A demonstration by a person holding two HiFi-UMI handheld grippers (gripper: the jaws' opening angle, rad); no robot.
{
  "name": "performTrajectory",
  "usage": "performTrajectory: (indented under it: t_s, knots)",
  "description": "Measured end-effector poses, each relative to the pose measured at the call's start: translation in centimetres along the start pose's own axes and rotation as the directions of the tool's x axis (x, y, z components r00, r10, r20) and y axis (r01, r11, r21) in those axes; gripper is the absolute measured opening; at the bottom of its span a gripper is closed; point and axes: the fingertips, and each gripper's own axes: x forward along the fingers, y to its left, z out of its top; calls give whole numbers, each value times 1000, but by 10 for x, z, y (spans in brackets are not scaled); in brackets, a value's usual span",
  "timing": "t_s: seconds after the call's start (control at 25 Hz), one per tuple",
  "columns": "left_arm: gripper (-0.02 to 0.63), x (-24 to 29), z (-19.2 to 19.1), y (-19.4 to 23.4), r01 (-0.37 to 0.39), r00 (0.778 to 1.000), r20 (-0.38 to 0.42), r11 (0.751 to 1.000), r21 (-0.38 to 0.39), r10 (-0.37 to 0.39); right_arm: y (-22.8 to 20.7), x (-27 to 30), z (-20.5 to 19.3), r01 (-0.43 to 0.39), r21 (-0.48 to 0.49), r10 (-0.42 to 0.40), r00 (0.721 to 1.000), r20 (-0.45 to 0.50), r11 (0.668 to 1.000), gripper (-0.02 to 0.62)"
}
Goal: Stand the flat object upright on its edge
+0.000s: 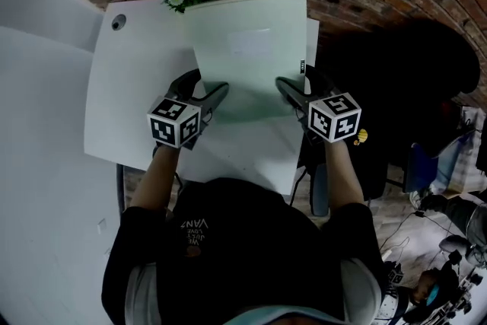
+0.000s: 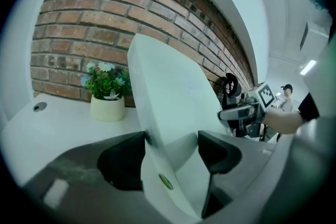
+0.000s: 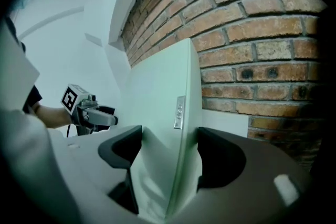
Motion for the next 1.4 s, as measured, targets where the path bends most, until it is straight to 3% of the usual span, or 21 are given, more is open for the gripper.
performTrajectory:
  t_s: [0.6,1.4]
  knots:
    - [307,-31,44,26,0,997,77,982,190,-14,33,7,33,88,-46,-84,994,76,995,317]
    - [290,-131,46,150,-60,996,77,944,325,37,148,106,54,85,-81,-79,994,78,993,278]
